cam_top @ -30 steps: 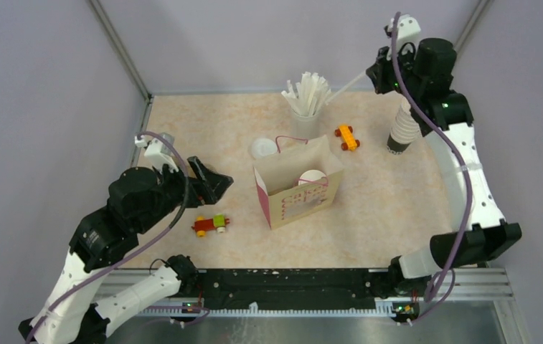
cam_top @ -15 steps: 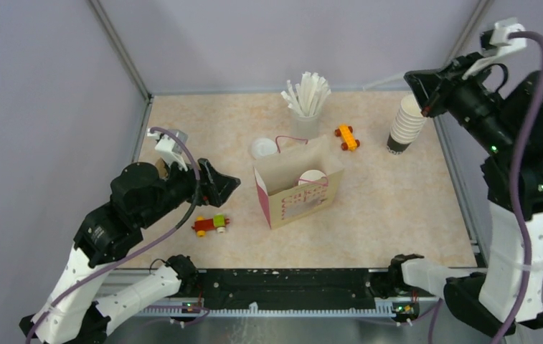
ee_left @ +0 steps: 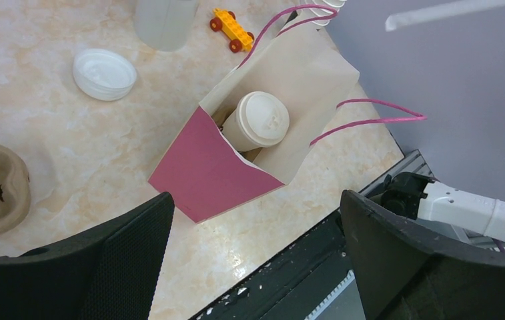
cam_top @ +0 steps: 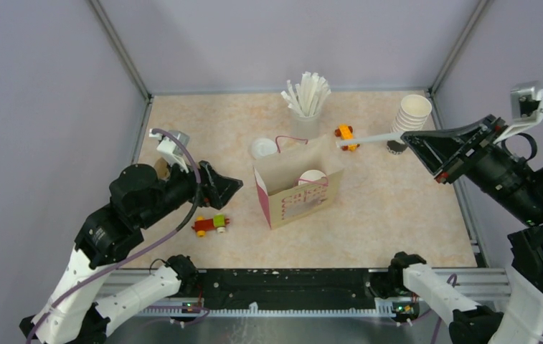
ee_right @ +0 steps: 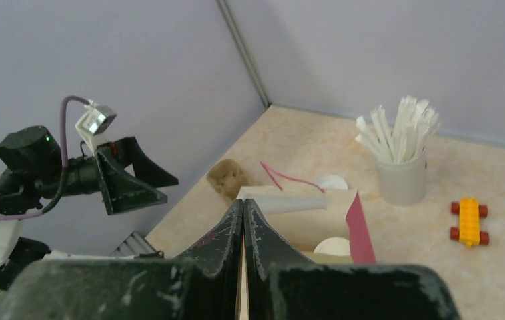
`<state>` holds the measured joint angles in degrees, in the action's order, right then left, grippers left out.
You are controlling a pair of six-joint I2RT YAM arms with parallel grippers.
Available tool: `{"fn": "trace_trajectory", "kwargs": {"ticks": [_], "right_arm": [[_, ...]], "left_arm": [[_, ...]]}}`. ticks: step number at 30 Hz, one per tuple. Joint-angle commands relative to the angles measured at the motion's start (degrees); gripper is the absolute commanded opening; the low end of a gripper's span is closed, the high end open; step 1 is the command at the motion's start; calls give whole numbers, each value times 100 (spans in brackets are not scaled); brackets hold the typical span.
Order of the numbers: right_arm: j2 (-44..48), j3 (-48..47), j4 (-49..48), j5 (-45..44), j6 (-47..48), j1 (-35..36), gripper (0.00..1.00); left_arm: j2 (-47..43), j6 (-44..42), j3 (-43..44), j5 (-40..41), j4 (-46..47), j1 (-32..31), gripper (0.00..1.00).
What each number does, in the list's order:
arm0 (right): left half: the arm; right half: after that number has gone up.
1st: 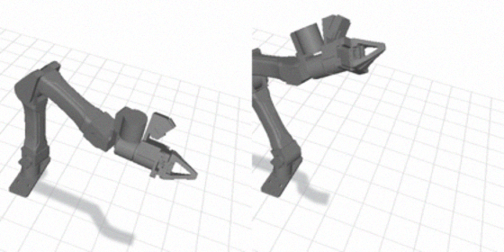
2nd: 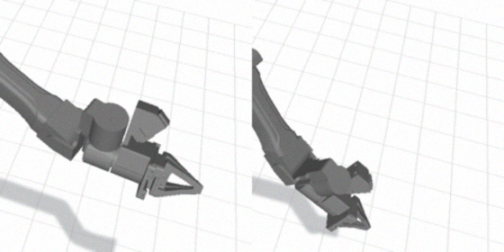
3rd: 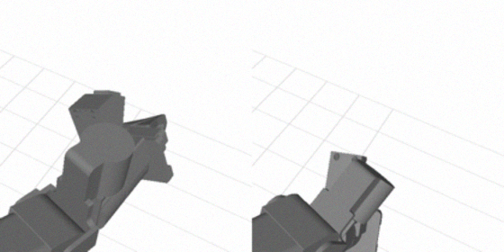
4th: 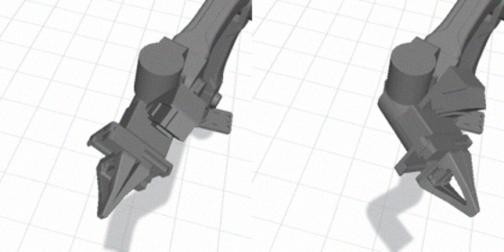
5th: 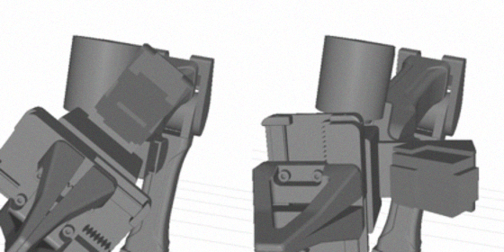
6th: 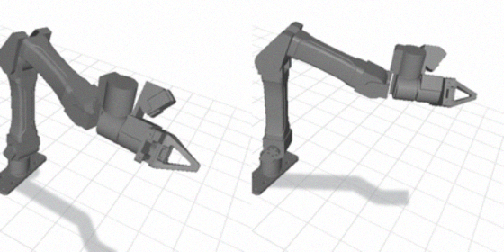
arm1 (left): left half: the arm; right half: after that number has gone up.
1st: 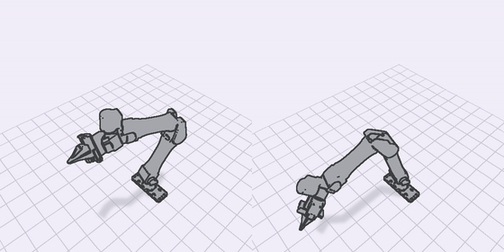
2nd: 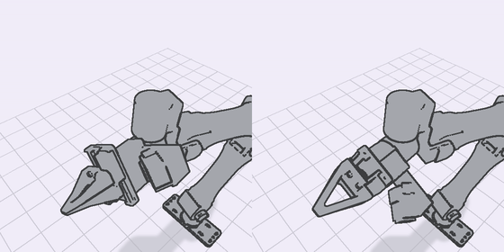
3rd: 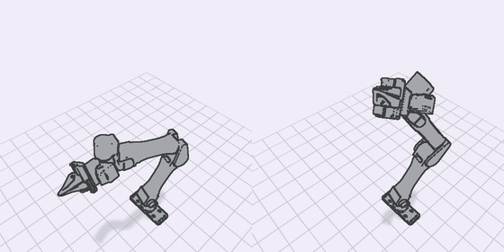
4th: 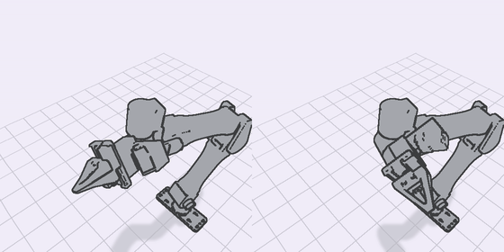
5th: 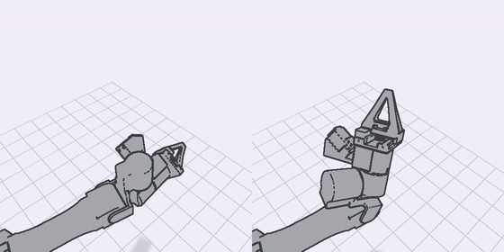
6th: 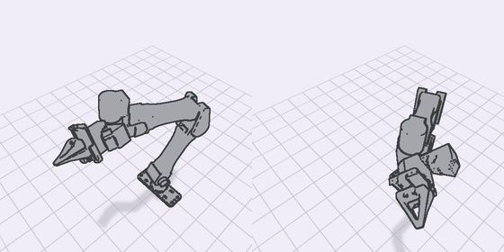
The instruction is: Pack the takeout coffee
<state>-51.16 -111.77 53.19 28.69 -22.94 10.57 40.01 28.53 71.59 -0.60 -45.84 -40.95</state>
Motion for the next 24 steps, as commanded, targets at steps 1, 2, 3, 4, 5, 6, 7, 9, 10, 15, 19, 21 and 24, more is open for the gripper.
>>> {"fn": "trace_trajectory", "kwargs": {"ticks": [1,2,3,4,5,6,7,9,10,15,19,21,24], "right_arm": [[230,764,-503,364,-669,-40,0],[269,927,-632,400,-800,-40,0],[303,1081,-752,427,-868,-40,0],[325,1230,-902,459,-919,-39,0],[360,1387,-1053,489,-994,-39,0],[383,1525,-1165,509,-1057,-45,0],[401,1681,-1286,533,-1130,-43,0],[421,1934,-1465,588,-1276,-41,0],[413,2021,-1530,624,-1345,-45,0],[391,2039,-1698,635,-1427,-40,0],[263,1878,-1687,746,-1506,-45,0],[219,1763,-1718,729,-1512,-45,0],[122,1586,-1706,729,-1546,-39,0]], "left_arm": [[23,-59,9,-125,419,3,99],[27,-54,-3,-116,451,4,99],[26,-27,-19,-97,480,6,99],[20,7,-43,-56,488,4,99],[16,44,-67,-15,490,4,99],[-2,61,-91,-3,496,8,99],[-18,56,-112,-2,516,6,99],[-56,50,-161,3,532,6,99],[-81,53,-176,1,528,7,99],[-177,59,-225,258,435,5,99],[-273,82,-307,270,421,0,99],[-297,91,-322,292,402,4,99],[-320,99,-324,297,399,8,99]]}}
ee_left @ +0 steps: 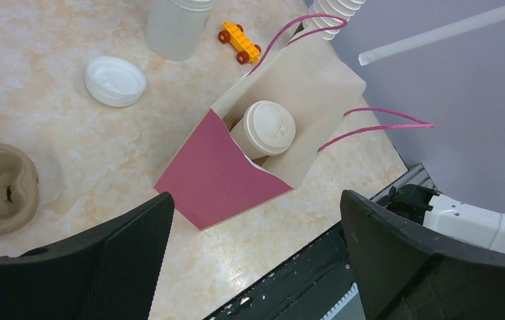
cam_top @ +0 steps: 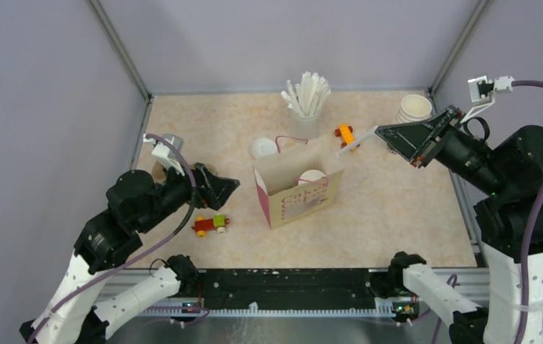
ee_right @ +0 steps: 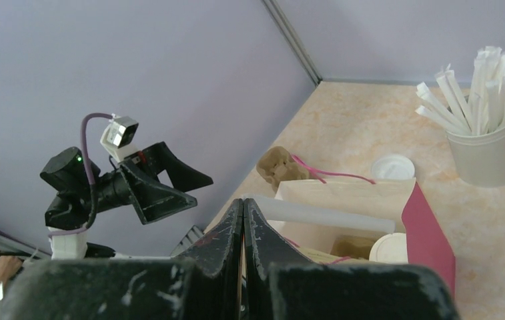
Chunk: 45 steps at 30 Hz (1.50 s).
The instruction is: Pack the takeout coffee
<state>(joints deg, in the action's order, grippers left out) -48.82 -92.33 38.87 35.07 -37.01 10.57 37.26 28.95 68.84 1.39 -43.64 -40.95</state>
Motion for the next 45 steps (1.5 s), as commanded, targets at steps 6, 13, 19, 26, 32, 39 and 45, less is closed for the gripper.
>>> {"fn": "trace_trajectory", "kwargs": {"ticks": [6,13,19,26,32,39,45], "right_arm": [[-134,-372,-166,97,-156,-42,0],[69,503,-564,228,-393,-43,0],[132,1237,-1105,167,-452,-43,0],[-131,1176,-1400,119,-412,-22,0],[-437,1224,-1222,-675,192,760,0],[-1392,785,-847,-2601,1576,2841,0],[-2443,-47,-453,-2964,2123,3937,25]], "left_arm": [[-52,23,-27,81,133,5,99],[-175,32,-19,151,54,7,99],[-208,-1,-20,210,22,6,99],[-175,-56,-67,230,22,5,99],[-199,-80,-156,231,65,1,99],[-148,-210,-64,313,38,8,99],[-183,-298,55,544,-106,6,99]]}}
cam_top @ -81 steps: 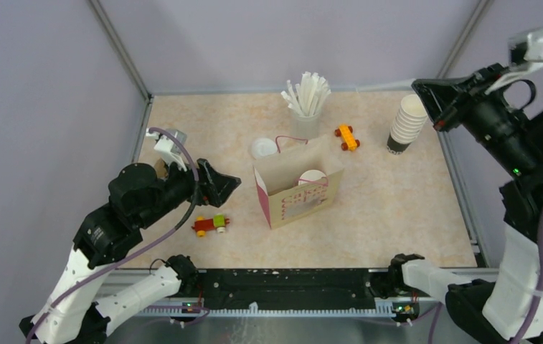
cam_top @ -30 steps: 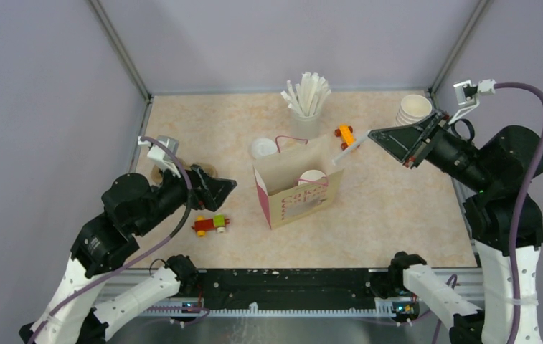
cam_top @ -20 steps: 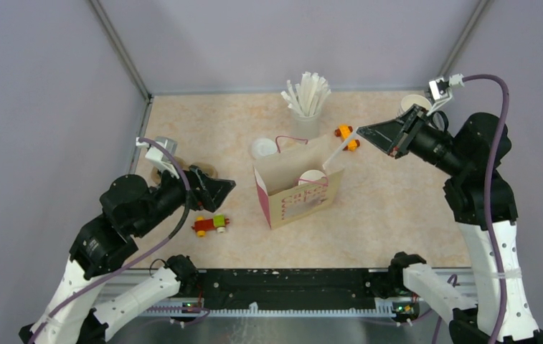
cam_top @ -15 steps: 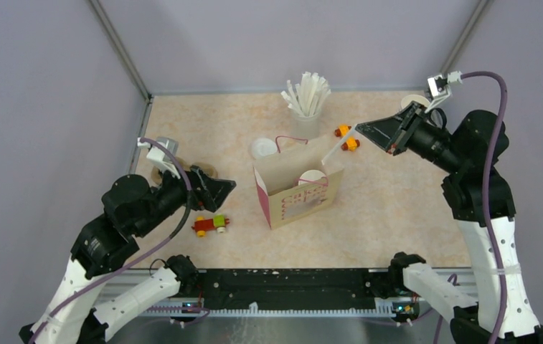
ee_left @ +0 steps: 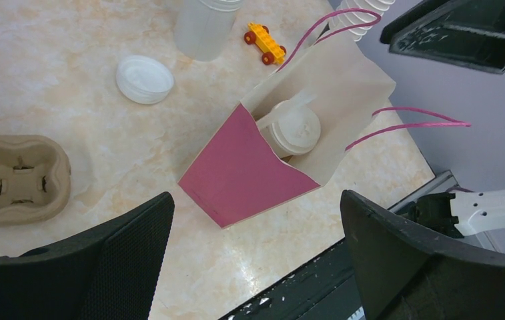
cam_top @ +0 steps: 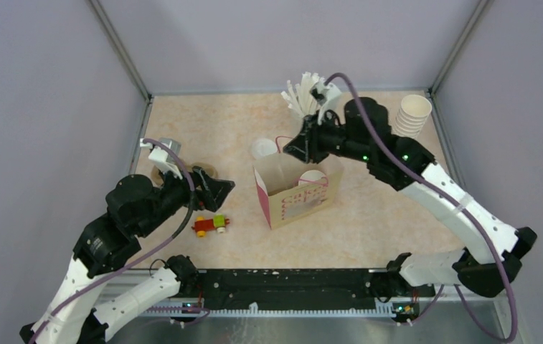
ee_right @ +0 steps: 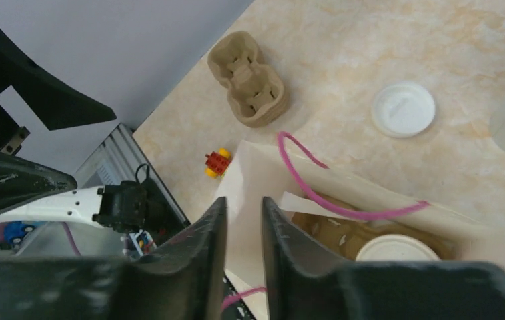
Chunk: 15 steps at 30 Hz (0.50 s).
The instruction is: Pack the takeout coffee
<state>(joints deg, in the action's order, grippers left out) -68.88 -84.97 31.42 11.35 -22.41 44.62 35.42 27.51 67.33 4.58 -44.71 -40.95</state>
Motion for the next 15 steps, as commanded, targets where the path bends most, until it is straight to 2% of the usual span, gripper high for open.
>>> {"fn": "trace_trajectory", "kwargs": {"ticks": [1,5,7,12,13,14,15], "right_arm": [[-552,-956,446,-689,647,576,34],[-303,-1109,536,-1274,456,583,63],[-27,-1110,626,-1682,358,583,69],[669,-1087,1250,-2460,-30,585,73],[772,-1110,1436,-2600,-135,583,85],[860,-1147,1656,-2661,-225,583,91],[951,-1197,1836,-2693,-343,583,92]], "left_arm": [[-5,-174,217,249,-14,6,99],[30,-280,358,270,-106,8,99],[89,-361,510,272,-176,6,99],[294,-552,1019,150,-186,8,99],[322,-586,1098,75,-115,6,99],[358,-607,1200,17,-52,8,99],[384,-637,1293,-55,12,4,99]]}}
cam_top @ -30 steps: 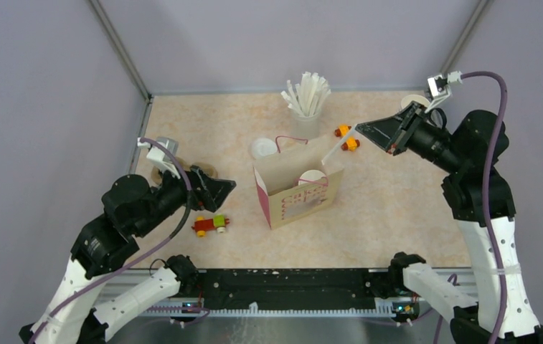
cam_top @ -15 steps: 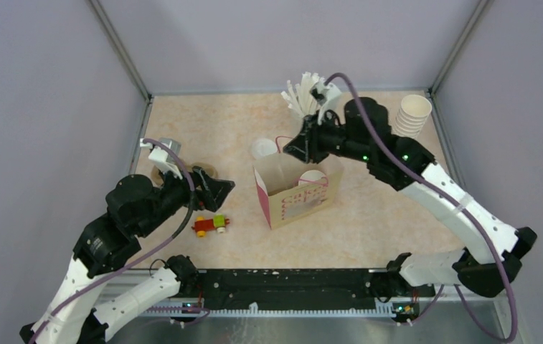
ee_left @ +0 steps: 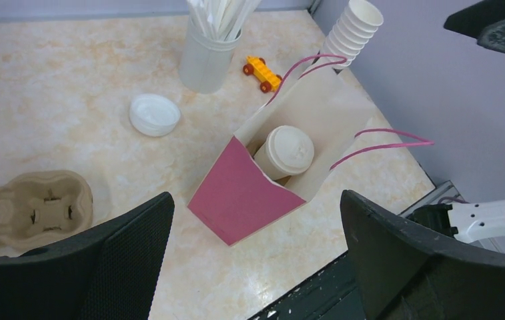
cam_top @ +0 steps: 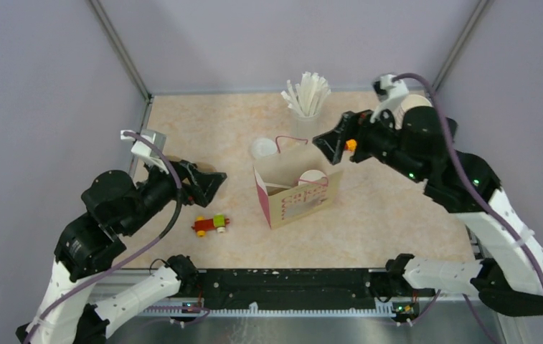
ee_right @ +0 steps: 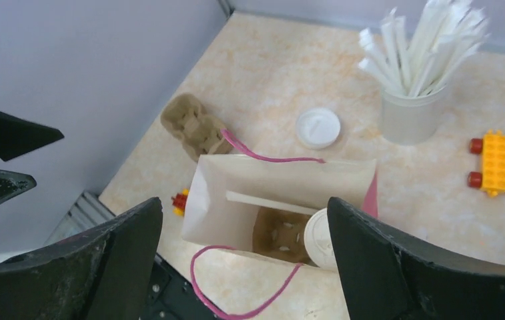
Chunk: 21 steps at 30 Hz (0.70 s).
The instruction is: Pack the takeout coffee
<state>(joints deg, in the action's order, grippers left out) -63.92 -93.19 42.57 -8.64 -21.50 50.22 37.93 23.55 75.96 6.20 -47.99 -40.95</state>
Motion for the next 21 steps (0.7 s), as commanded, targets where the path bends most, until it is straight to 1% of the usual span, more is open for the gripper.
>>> {"fn": "trace_trajectory", "kwargs": {"ticks": [1,2,4,6,8,9,11,13,15,18,21], "right_arm": [[547,-405,839,-729,-504,23,92],[641,-403,896,-802,-566,23,92],[823,-413,1133,-1128,-1145,28,93],[949,-428,1375,-1273,-1632,25,93],[1047,-437,1687,-1383,-1880,24,93],[1087,-437,1844,-1468,-1976,23,93],[1222,-387,2034,-1543,-1996,23,93],[1505,-172,1976,-1531,-1886,25,94],[1865,245,1641,-1470,-1774,23,94],[2382,829,1100,-1376,-1629,23,94],[2711,1236,1066,-1405,-1722,24,94]], "left_arm": [[174,-283,541,-291,396,4,99],[218,-322,690,-379,431,8,99],[321,-363,919,-465,420,3,99],[420,-408,1116,-578,348,7,99],[459,-414,1174,-593,251,7,99],[442,-413,1151,-738,212,8,99],[383,-362,1057,-712,137,8,99],[240,-280,878,-674,119,6,99],[121,-230,678,-430,68,7,99],[-59,-173,368,-292,2,8,99],[-292,43,-7,-238,108,8,99]]}}
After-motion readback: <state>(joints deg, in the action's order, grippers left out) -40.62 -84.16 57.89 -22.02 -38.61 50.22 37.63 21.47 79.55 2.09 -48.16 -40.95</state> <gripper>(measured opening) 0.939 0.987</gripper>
